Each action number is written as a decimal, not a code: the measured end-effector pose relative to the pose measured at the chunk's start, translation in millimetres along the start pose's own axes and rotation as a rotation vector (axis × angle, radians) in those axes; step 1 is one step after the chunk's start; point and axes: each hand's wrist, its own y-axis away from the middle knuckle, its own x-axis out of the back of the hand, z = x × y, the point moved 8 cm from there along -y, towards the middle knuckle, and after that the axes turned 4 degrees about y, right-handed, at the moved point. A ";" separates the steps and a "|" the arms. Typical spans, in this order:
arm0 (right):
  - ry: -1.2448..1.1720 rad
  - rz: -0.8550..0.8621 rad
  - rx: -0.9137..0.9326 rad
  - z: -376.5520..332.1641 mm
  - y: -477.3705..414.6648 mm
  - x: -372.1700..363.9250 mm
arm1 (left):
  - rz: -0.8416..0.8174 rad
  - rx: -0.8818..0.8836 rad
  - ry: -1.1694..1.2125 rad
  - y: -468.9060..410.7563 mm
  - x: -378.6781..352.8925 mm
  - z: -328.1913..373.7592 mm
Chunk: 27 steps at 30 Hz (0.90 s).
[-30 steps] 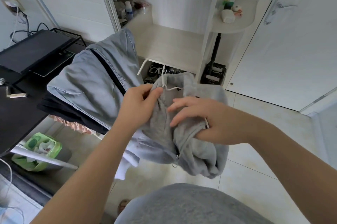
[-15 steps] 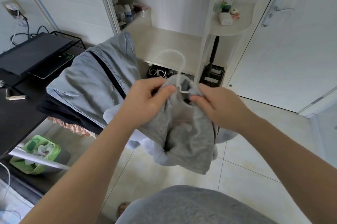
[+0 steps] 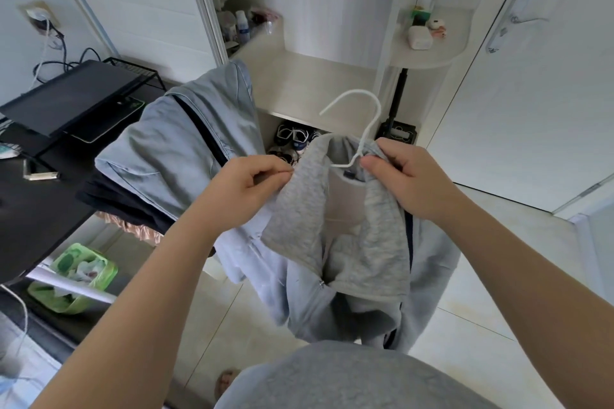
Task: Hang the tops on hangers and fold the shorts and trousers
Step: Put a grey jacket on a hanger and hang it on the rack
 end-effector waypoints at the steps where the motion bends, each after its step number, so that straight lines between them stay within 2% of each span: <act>1: -0.002 -0.012 0.002 2.3 -1.1 -0.8 | 0.008 0.006 0.003 1.2 0.0 -2.4; 4: 0.022 -0.056 0.003 12.2 -2.5 2.3 | 0.057 0.036 0.014 6.1 6.9 -15.0; 9: 0.014 0.004 -0.046 35.0 -0.1 28.2 | 0.200 0.103 0.016 20.8 34.0 -37.3; 13: 0.015 0.002 -0.041 28.9 -5.4 22.0 | 0.232 0.070 0.018 17.8 28.9 -28.2; 18: 0.045 -0.050 0.023 15.5 -13.3 6.2 | 0.183 0.069 0.022 8.0 19.9 -23.1; 22: -0.088 -0.024 0.037 15.9 -13.3 10.8 | 0.115 0.086 0.084 5.4 22.7 -26.2; 27: -0.094 -0.076 0.029 16.8 -18.4 6.5 | 0.159 0.157 0.236 4.2 25.5 -35.4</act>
